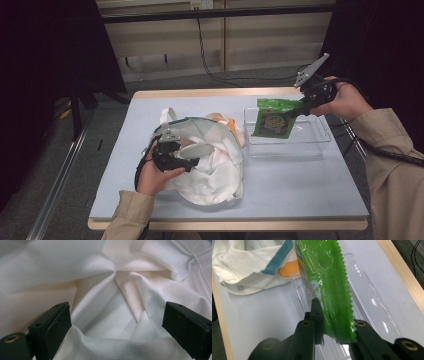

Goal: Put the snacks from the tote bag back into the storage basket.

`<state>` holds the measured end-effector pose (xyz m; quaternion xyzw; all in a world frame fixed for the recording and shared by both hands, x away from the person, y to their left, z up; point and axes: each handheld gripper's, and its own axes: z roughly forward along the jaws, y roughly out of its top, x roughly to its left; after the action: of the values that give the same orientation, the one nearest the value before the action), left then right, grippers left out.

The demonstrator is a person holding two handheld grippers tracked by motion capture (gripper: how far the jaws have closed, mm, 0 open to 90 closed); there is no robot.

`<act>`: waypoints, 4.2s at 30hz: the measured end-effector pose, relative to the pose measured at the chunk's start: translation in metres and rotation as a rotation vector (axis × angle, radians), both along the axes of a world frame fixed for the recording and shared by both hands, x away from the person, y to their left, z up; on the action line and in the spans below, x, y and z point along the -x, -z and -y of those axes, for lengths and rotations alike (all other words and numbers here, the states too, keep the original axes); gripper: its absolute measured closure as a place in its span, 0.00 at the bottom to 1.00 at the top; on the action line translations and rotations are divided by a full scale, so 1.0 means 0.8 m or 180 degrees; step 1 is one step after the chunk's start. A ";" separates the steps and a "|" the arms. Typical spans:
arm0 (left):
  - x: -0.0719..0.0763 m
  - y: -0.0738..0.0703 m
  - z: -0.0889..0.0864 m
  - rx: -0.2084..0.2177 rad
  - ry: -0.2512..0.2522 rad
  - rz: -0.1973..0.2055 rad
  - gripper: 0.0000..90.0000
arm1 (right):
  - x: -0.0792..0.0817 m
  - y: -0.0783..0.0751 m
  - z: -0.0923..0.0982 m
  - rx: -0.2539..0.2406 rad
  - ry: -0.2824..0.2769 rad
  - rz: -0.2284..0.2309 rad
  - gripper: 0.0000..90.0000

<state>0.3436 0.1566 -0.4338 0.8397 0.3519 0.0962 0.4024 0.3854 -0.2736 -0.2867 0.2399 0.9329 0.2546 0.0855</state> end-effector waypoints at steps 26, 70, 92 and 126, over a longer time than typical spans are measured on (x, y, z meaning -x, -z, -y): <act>-0.003 0.001 0.002 -0.0026 0.0055 -0.0021 0.09 | -0.037 0.029 -0.009 0.0055 0.0018 -0.0034 0.89; -0.010 0.008 0.009 -0.0075 0.0066 -0.0075 0.09 | -0.095 0.085 -0.014 0.0156 0.0009 0.0049 0.89; -0.011 0.008 0.010 -0.0122 0.0092 -0.0075 0.09 | -0.104 0.089 -0.012 0.0163 -0.0090 0.0089 0.88; -0.011 0.009 0.014 -0.0190 0.0103 -0.0066 0.09 | -0.105 0.098 0.007 0.0014 0.0454 0.0340 0.53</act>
<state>0.3524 0.1456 -0.4413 0.8579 0.3394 0.0914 0.3749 0.4690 -0.2789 -0.3648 0.2916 0.9081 0.2582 0.1536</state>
